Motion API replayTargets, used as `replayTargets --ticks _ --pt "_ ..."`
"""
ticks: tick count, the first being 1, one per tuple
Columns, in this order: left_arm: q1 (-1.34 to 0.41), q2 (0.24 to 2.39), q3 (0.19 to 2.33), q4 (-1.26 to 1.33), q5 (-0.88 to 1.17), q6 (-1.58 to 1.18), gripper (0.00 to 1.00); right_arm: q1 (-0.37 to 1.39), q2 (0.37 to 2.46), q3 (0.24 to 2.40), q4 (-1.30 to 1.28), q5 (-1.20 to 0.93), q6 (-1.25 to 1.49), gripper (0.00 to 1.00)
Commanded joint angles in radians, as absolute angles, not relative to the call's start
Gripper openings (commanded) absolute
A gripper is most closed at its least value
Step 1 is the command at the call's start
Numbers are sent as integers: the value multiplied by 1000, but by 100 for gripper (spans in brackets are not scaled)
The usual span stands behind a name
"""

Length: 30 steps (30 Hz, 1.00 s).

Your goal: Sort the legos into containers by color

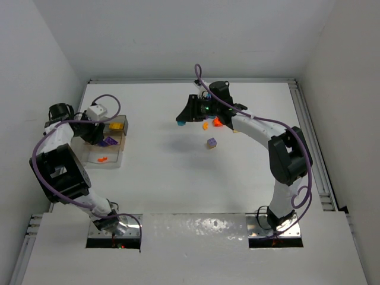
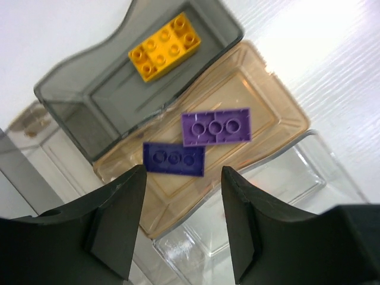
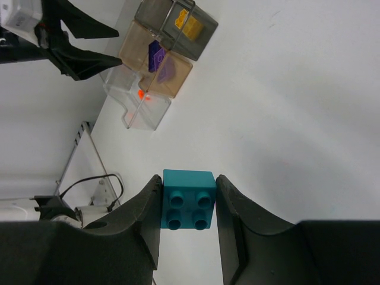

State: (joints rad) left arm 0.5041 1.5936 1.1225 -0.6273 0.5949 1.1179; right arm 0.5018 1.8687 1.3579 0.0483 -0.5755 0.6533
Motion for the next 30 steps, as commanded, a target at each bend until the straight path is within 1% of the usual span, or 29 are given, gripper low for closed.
replayTargets --ticks 1,3,5,6,8,9,11,12,16,20,22,30 --pt "480 1536 1181 -692 753 1195 52 514 1838 1388 54 -561 629 0" --pt "407 1473 1160 -632 761 1167 52 520 1844 1399 54 -557 634 0" --pt "341 1389 1111 -582 747 1163 56 531 1858 1413 60 -549 640 0" --pt "281 1361 1085 -496 752 1137 57 535 1864 1431 61 -548 643 0" --pt "233 1290 1014 -401 791 1056 61 549 1884 1450 69 -548 650 0" --pt "183 1276 1000 -341 802 1043 65 554 1890 1465 74 -548 655 0" --pt "111 1261 988 -321 825 1048 66 557 1902 1473 86 -549 683 0" --pt "110 1261 988 -321 834 1052 70 557 1904 1474 104 -549 692 0" --pt "-46 1262 960 -264 858 1092 74 572 1914 1485 130 -551 712 0" --pt "-187 1255 930 -123 838 1080 75 578 1921 1503 133 -554 718 0" --pt "-221 1261 907 -34 810 1045 75 580 1916 1499 141 -555 724 0" --pt "-245 1322 908 66 835 970 73 583 1899 1474 164 -560 729 0"
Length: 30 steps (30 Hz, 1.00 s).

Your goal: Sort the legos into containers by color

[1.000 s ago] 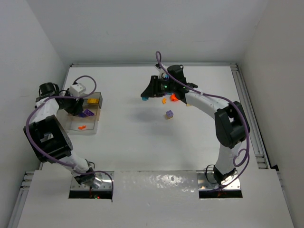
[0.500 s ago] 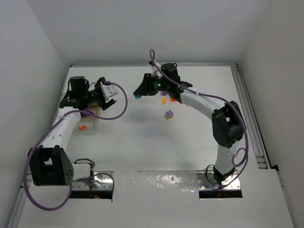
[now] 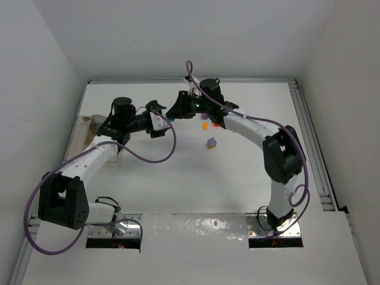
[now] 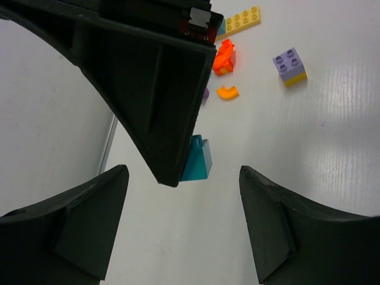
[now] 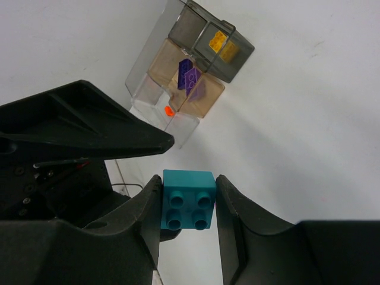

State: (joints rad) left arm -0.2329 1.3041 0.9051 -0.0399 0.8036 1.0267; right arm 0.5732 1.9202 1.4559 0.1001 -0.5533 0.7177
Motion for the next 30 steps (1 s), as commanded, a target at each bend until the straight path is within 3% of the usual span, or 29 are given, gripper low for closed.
replayTargets --ticks 1,12,18,20,21,22,25,28,30 --pt "-250 1328 908 74 834 965 72 583 1899 1473 164 -560 729 0" --pt "-267 1354 911 126 805 904 45 584 1888 1465 170 -563 724 0" --pt "-268 1351 910 123 793 902 22 584 1888 1463 170 -565 727 0" --pt "-268 1353 910 117 784 907 9 583 1885 1463 164 -565 727 0" --pt "-268 1350 911 101 781 916 5 584 1884 1465 160 -565 724 4" --pt "-268 1350 911 94 766 917 0 581 1882 1465 147 -563 713 18" --pt "-267 1339 913 52 706 922 0 555 1852 1447 129 -560 715 49" --pt "-259 1333 911 12 626 913 0 485 1818 1372 161 -561 776 63" --pt "-221 1331 911 6 611 862 0 427 1781 1304 202 -565 807 65"
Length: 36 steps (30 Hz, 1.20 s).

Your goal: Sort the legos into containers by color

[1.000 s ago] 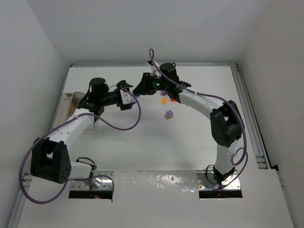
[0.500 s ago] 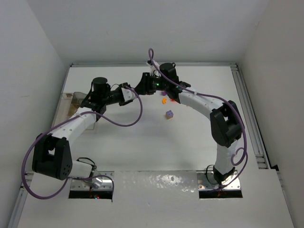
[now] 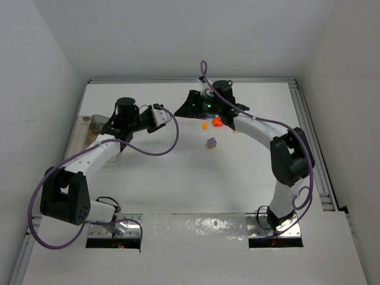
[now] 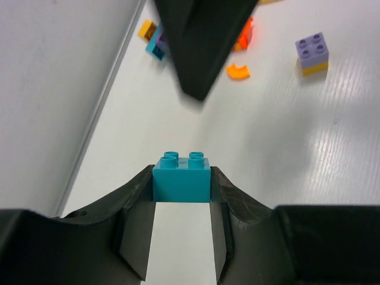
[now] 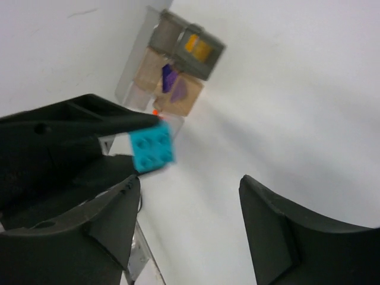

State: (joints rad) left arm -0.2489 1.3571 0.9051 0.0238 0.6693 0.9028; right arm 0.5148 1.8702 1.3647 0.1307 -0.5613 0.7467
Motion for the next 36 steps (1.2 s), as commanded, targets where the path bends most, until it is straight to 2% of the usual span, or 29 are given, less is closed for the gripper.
replayTargets --ticks 1,6,13,16,21,24,30,33,36 --pt "-204 1331 919 5 597 832 0 411 1772 1284 207 -565 816 67" --pt "-22 1344 1003 -118 506 655 0 380 1718 1258 91 -493 706 69" --pt "297 1411 1140 -267 71 389 0 380 1724 1244 41 -483 654 68" --pt "374 1427 1170 -336 -74 298 0 380 1735 1256 23 -483 637 69" --pt "474 1482 1196 -379 -103 259 0 380 1756 1308 -52 -483 603 69" --pt "525 1546 1209 -402 -49 221 0 380 1778 1350 -107 -486 585 68" --pt "528 1606 1129 -232 -75 186 2 380 1796 1419 -176 -477 586 67" --pt "534 1663 1131 -195 -68 228 7 383 1787 1425 -189 -457 584 67" --pt "534 1684 1129 -199 -11 258 25 383 1778 1428 -206 -436 577 67"
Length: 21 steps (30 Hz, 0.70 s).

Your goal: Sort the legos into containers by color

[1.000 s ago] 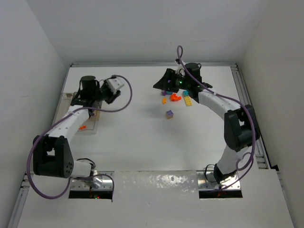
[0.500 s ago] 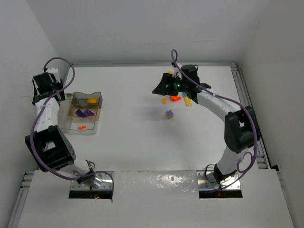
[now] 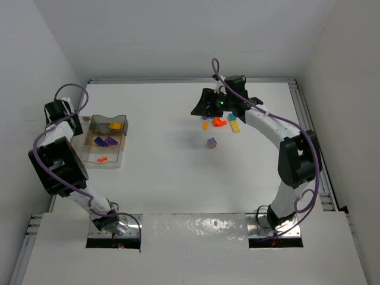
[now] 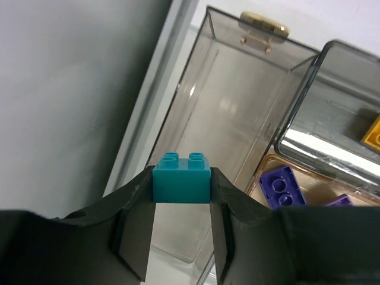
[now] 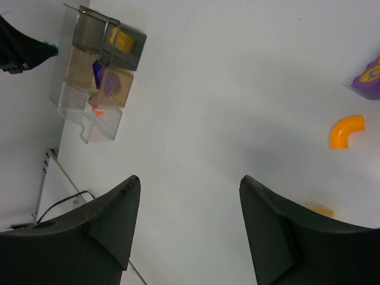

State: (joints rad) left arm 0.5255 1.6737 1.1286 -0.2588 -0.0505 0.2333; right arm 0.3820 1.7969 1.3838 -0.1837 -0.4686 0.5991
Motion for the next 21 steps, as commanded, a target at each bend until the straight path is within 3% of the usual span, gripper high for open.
replayTargets --ticks 1,4,11,14,16,21 --pt "534 1686 1127 -201 -5 265 37 380 1776 1431 -215 -431 574 67" --pt "534 1690 1137 -206 26 279 49 383 1773 1446 -229 -420 561 67" --pt "534 1671 1232 -253 72 298 54 380 1773 1477 -323 -388 496 67" --pt "522 1649 1284 -291 135 322 52 376 1789 1502 -463 -290 419 43" --pt "494 1622 1314 -322 178 359 51 359 1804 1503 -558 -256 382 37" --pt "388 1620 1397 -472 290 417 51 351 1870 1500 -698 -194 217 59"
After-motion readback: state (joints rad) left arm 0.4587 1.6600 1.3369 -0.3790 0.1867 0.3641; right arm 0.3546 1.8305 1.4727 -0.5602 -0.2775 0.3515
